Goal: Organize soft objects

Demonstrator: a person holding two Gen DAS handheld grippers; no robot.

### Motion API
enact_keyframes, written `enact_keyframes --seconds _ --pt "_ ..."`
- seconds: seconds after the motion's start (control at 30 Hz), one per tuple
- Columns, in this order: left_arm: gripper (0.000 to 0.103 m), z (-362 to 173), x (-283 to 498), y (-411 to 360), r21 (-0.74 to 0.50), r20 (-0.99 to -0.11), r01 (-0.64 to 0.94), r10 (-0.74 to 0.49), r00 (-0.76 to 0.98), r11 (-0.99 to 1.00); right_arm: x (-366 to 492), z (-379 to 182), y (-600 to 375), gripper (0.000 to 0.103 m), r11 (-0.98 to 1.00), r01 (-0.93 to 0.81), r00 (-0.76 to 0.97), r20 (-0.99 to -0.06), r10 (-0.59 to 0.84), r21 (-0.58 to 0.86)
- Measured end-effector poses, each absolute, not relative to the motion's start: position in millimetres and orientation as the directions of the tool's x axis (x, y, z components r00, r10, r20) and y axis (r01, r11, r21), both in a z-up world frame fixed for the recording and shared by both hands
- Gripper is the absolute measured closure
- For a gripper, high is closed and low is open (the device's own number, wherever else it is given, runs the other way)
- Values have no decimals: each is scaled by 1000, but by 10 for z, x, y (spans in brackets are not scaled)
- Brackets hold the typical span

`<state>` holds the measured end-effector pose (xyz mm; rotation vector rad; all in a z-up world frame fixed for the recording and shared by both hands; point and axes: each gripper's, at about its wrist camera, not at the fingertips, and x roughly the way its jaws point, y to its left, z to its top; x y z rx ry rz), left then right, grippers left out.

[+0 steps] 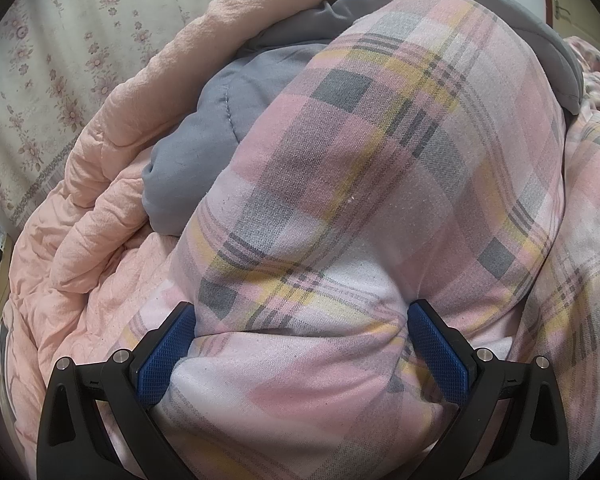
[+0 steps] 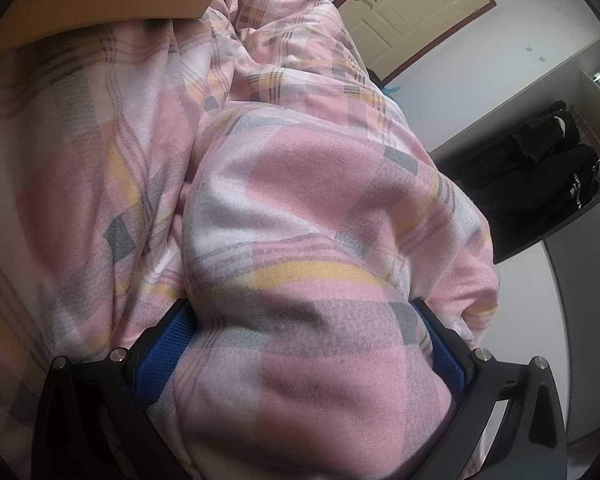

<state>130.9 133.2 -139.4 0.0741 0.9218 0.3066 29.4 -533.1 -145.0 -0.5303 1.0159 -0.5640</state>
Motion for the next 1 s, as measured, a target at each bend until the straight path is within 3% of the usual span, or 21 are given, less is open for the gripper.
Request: enact_keyframes --seconds 1.0 --pt "0 -1389 1302 1323 193 -769 -230 293 568 954 310 -1468 -5331 1 742 192 418 -631 -653 -642"
